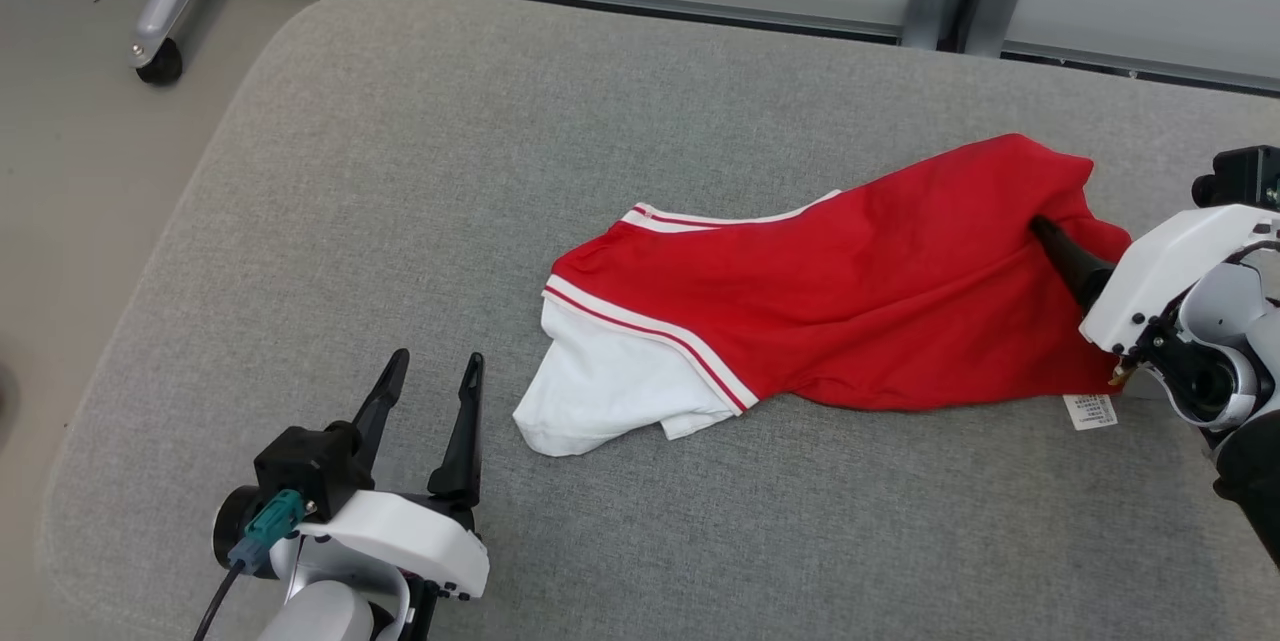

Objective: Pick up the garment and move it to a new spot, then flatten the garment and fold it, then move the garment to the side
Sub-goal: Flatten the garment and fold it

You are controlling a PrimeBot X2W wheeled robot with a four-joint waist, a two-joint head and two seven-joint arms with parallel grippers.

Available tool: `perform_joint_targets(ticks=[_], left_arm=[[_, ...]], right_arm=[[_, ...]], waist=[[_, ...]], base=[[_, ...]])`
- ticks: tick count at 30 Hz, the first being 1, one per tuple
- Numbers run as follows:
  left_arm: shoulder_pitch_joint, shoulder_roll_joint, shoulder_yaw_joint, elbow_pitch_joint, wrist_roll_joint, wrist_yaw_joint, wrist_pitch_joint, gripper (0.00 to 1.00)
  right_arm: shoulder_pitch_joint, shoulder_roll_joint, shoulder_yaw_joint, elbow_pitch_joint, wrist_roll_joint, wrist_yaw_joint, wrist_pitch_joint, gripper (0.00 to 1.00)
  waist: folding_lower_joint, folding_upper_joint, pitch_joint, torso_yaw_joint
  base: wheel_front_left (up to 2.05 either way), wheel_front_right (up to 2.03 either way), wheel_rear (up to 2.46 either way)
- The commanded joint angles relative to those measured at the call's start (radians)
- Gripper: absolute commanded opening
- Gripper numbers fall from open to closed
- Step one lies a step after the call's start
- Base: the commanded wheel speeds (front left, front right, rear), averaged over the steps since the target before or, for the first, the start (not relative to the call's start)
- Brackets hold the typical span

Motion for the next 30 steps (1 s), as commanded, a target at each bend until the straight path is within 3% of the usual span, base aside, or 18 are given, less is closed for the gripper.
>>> perform_joint_targets(ticks=[1, 8, 14, 20, 30], left_arm=[[-0.003, 0.006, 0.005, 0.004, 0.006, 0.0, -0.008, 1.0], [0.03, 0.02, 0.018, 0.003, 0.002, 0.007, -0.01, 1.0], [0.055, 0.027, 0.031, -0.006, -0.005, 0.016, -0.012, 1.0], [0.075, 0.028, 0.035, -0.016, -0.008, 0.02, -0.014, 1.0], [0.079, 0.029, 0.031, -0.016, -0.01, 0.016, -0.015, 1.0]], right_arm=[[0.004, -0.008, 0.007, 0.001, 0.003, 0.002, -0.033, 1.0], [0.071, -0.045, 0.032, -0.114, 0.003, 0.002, -0.307, 1.0], [0.156, -0.095, 0.036, -0.194, 0.012, 0.002, -0.436, 1.0], [0.288, -0.117, 0.006, -0.241, 0.006, 0.002, -0.473, 1.0], [0.437, -0.045, 0.004, -0.21, -0.028, 0.002, -0.48, 1.0]], waist=[[0.0, 0.0, -0.025, -0.017], [0.0, 0.0, -0.105, -0.089], [0.0, 0.0, -0.141, -0.145], [0.0, 0.0, -0.161, -0.193], [0.0, 0.0, -0.165, -0.198]], base=[[0.0, 0.0, 0.0], [0.0, 0.0, 0.0], [0.0, 0.0, 0.0], [0.0, 0.0, 0.0], [0.0, 0.0, 0.0]])
